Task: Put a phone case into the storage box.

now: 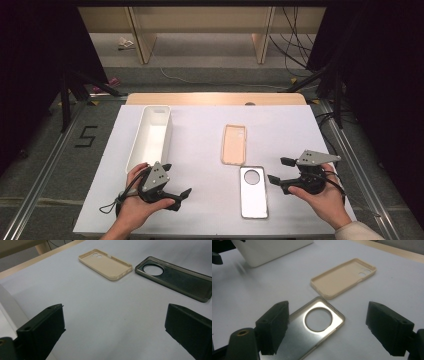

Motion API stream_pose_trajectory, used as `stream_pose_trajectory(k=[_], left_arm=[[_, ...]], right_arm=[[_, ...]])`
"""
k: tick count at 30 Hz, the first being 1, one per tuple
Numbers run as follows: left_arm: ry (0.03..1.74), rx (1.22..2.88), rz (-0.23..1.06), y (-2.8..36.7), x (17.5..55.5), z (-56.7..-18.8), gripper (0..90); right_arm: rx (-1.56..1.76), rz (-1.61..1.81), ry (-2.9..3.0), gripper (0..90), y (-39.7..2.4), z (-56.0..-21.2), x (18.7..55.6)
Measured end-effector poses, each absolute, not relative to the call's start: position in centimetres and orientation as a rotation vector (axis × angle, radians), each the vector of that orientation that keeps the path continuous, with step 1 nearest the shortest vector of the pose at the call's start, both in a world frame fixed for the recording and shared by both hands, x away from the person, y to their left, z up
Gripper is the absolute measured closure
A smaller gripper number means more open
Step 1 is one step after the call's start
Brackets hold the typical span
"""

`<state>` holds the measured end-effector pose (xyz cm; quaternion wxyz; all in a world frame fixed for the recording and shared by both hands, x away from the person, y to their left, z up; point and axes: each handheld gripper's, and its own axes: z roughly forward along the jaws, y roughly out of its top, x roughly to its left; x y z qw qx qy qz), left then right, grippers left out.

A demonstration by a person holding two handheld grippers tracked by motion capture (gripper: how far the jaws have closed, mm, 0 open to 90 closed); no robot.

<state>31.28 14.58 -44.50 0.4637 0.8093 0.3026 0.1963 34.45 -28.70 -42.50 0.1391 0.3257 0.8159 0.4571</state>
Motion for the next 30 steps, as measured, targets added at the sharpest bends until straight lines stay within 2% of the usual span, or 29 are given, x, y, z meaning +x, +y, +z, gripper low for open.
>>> stream_pose_trajectory(k=[9,17,30], left_arm=[[0.746,1.989,0.477,14.4,31.4,-44.5,2.2],[0.745,1.992,0.481,14.6,31.1,-44.6,2.4],[0.736,1.997,0.481,14.4,31.0,-44.6,2.6]], right_arm=[[0.931,1.308,2.376,21.1,-28.6,-42.7,34.6],[0.797,1.225,2.491,28.2,-27.5,-42.5,34.7],[0.304,0.662,2.878,29.4,-21.9,-43.0,33.0]])
